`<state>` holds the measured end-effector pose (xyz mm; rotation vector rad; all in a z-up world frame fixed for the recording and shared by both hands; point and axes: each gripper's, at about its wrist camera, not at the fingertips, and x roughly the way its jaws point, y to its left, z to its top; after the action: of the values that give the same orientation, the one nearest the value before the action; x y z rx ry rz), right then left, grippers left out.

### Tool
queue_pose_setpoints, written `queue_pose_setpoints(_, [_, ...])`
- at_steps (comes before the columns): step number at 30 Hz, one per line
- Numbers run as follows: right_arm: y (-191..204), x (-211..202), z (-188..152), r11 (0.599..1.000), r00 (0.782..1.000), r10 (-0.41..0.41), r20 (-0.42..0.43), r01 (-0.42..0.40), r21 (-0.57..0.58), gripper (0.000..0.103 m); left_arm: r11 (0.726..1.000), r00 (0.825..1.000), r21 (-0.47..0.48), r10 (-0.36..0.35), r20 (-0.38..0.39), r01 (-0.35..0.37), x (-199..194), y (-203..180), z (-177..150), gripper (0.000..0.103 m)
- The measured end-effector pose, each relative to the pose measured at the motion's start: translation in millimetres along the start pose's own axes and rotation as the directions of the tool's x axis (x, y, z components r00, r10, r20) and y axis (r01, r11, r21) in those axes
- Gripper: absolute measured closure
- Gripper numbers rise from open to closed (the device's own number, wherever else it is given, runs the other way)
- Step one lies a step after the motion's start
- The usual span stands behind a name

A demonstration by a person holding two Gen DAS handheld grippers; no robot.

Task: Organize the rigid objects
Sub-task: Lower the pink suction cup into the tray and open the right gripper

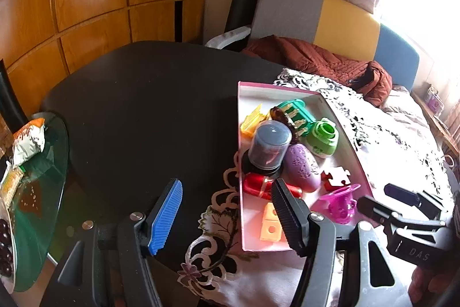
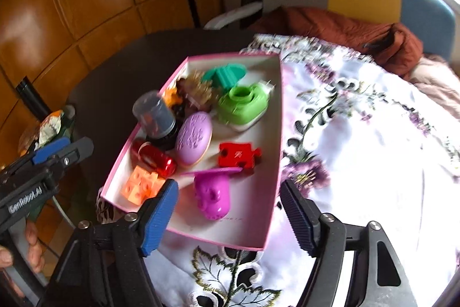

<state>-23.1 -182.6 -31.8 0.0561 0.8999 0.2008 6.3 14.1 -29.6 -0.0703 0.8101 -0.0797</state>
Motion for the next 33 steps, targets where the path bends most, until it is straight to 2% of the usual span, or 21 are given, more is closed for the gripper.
queue_pose_setpoints(3, [1.0,-10.5,3.2,0.999,0.997,-0.048,0.054,0.047,0.004,0.021,1.000,1.000,0.015,0.006,0.016,-0.006,-8.2,-5.9,0.3,0.037])
queue_pose_setpoints(5, [2.2,-13.4,6.0,0.998,0.994,-0.068,0.083,0.067,0.013,0.017,1.000,1.000,0.015,-0.008,0.028,0.007,-14.2,-8.8,0.2,0.032])
queue_pose_setpoints(8, [4.5,-14.6,7.8,0.996,0.991,-0.090,0.100,0.088,0.028,0.017,1.000,0.999,0.023,-0.001,0.046,0.000,-22.7,-14.9,0.1,0.031])
queue_pose_setpoints(12, [5.8,-13.6,7.0,0.994,0.989,-0.109,0.103,0.106,0.041,0.017,0.998,0.996,0.037,0.050,0.076,-0.053,-31.8,-23.5,1.5,0.031])
queue_pose_setpoints(15, [5.4,-17.6,4.8,0.991,0.985,-0.125,0.122,0.119,0.054,0.017,0.999,0.995,0.025,0.044,0.087,-0.047,-34.9,-22.6,2.6,0.031])
queue_pose_setpoints(21, [6.4,-25.8,7.5,0.990,0.979,-0.134,0.155,0.125,0.062,0.017,0.998,0.995,0.005,0.067,0.077,-0.067,-33.5,-20.1,3.5,0.031])
queue_pose_setpoints(26, [10.2,-28.1,8.6,0.991,0.978,-0.129,0.163,0.121,0.055,0.017,0.997,0.992,0.001,0.074,0.105,-0.074,-37.7,-19.3,2.9,0.032])
queue_pose_setpoints(33, [12.4,-29.3,9.7,0.991,0.978,-0.128,0.166,0.121,0.052,0.017,0.998,0.993,-0.005,0.062,0.101,-0.061,-37.7,-17.8,4.3,0.038])
